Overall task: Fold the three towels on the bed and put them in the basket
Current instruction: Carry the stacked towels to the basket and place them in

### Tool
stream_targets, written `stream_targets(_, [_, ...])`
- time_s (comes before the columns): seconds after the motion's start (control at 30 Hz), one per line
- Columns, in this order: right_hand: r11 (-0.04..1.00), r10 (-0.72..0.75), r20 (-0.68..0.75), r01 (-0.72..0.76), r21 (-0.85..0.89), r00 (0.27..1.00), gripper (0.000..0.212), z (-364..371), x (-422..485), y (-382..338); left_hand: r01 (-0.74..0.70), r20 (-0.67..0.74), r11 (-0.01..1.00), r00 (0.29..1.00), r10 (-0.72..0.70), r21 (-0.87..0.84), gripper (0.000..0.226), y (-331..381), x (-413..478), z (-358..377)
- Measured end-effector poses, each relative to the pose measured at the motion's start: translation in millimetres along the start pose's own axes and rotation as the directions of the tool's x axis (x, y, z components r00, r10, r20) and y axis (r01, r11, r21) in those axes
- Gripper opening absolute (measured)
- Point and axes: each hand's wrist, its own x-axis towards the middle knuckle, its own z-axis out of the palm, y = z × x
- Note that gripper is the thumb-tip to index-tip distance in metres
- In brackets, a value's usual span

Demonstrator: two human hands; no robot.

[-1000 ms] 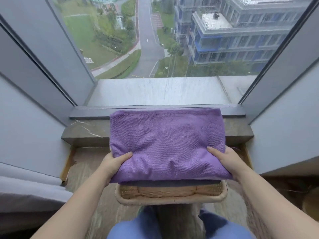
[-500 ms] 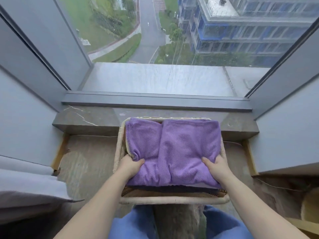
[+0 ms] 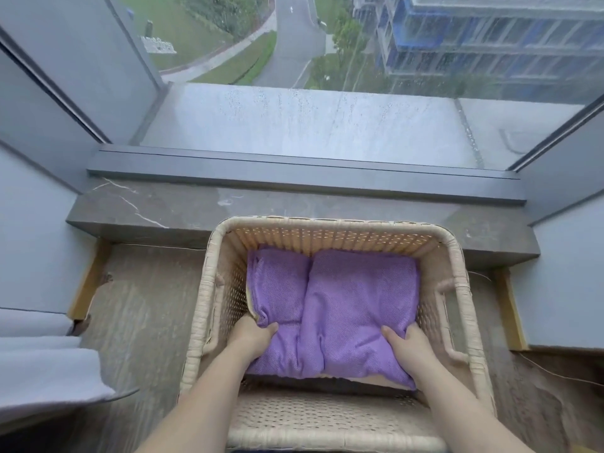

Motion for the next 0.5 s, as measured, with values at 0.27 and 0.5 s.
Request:
stream_targets(0.27, [0.998,0.055,0.057,-0.053,-0.035,0.997,0.043,19.6,26.1,12.6,0.057,0.002,0.998,0.998,-0.057,0.024,0.047,-21.8,31.6,20.6])
stream_targets(0.5, [0.999,0.034,0.117,-0.036,0.013,0.993,0.042,25.9,38.5,28.2,0.101,0.076,0.993,0.992,-0.097,-0.059,0.049,-40.6,48.0,27.4])
